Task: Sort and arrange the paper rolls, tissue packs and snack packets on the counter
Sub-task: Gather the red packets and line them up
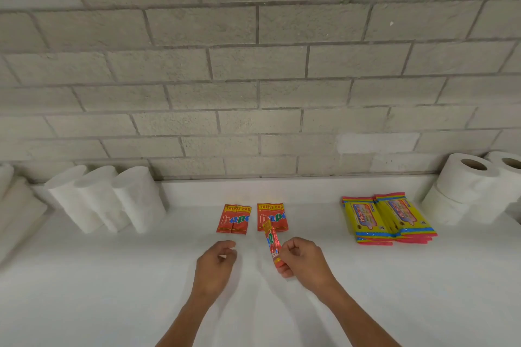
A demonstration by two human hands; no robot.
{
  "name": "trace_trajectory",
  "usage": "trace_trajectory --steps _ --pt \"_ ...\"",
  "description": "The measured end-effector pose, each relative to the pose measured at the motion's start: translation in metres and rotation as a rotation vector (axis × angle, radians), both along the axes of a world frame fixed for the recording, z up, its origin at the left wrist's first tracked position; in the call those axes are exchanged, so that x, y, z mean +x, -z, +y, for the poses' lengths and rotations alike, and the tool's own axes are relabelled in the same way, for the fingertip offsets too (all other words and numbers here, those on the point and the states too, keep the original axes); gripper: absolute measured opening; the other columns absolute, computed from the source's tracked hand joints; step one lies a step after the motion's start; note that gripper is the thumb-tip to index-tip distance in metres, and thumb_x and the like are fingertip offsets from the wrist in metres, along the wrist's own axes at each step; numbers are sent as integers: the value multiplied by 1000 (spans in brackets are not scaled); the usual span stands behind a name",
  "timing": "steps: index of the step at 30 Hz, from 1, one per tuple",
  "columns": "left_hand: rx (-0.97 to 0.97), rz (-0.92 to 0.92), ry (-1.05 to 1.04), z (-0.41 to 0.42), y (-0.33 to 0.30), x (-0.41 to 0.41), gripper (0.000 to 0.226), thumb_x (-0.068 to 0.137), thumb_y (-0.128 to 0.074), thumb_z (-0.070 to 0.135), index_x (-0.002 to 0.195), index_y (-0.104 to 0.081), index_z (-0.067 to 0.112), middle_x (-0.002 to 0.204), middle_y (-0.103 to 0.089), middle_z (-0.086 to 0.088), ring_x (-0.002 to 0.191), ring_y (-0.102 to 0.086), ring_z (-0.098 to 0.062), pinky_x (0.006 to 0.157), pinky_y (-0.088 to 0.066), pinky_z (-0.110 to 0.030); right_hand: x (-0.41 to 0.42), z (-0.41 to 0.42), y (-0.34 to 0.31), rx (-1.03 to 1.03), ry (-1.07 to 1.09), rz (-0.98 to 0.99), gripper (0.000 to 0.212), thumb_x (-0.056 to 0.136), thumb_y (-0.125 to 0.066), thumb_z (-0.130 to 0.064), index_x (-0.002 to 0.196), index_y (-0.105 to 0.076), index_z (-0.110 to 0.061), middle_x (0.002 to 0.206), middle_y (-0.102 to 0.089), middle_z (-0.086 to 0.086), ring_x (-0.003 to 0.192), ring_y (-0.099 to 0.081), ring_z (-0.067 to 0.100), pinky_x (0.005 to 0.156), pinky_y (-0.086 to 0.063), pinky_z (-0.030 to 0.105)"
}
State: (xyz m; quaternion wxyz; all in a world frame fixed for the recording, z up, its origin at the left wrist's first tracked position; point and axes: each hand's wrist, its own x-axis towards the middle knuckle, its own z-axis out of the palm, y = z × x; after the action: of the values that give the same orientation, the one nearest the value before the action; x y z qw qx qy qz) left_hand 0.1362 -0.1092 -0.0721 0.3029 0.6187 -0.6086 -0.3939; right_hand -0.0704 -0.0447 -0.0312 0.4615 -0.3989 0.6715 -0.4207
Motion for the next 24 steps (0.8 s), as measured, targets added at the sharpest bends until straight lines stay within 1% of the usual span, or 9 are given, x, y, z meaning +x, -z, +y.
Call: trace_trajectory --steps 1,3,6,9,12,14,17,19,24 --pt "11 51 12 4 -6 -5 13 96 -61 22 105 -67 31 100 -69 9 91 -65 -8 74 -45 -12 2 0 -3 0 -1 -75 10 92 -64 -11 87 -67 -3 77 -75 13 66 -70 23 68 -61 41" --pt "45 178 41 12 -18 -14 13 98 -58 23 101 -67 32 99 -72 10 93 -67 -13 76 -48 -18 5 0 -8 15 -3 -205 13 97 -60 -14 96 -66 -2 82 -76 15 71 -73 25 67 -60 36" --pt "167 382 65 26 -35 -28 15 100 -55 30 110 -66 32 98 -75 6 93 -68 -21 75 -53 -29 8 1 -12 51 -12 -352 19 99 -58 -15 107 -65 0 89 -76 17 76 -74 25 69 -60 33" --pt "228 477 89 37 -40 -37 18 100 -56 26 113 -67 32 99 -76 3 94 -70 -22 75 -54 -31 10 5 -8 85 -26 -427 22 99 -58 -17 112 -66 -2 94 -76 18 84 -74 28 73 -60 34" --pt "248 454 37 40 -38 -41 17 97 -61 19 108 -70 28 95 -77 4 91 -71 -17 72 -53 -29 11 8 0 145 -25 -388 20 98 -60 -17 110 -68 -4 94 -76 18 85 -74 29 74 -61 35" --pt "275 420 -15 37 -33 -39 16 95 -63 18 108 -69 25 99 -75 3 93 -70 -17 70 -51 -27 11 11 5 172 -27 -335 16 96 -61 -14 107 -69 -5 92 -77 15 82 -74 27 77 -62 35" --pt "277 352 -52 25 -23 -37 15 95 -64 16 107 -68 23 104 -73 1 95 -69 -17 68 -50 -26 8 20 13 174 3 -334 15 93 -62 -12 105 -69 -7 93 -77 12 78 -73 26 78 -62 36" --pt "245 304 -65 12 -21 -33 13 94 -64 16 105 -68 22 105 -73 0 94 -68 -17 68 -50 -26 4 25 12 175 22 -309 15 95 -60 -14 106 -69 -10 95 -77 11 77 -73 25 76 -61 35" --pt "205 149 -64 -52 -9 -64 17 92 -66 17 109 -63 22 110 -67 -3 94 -67 -20 69 -55 -27 -31 24 35 197 78 -302 14 95 -62 -19 103 -71 -12 102 -74 14 71 -70 20 75 -59 34"
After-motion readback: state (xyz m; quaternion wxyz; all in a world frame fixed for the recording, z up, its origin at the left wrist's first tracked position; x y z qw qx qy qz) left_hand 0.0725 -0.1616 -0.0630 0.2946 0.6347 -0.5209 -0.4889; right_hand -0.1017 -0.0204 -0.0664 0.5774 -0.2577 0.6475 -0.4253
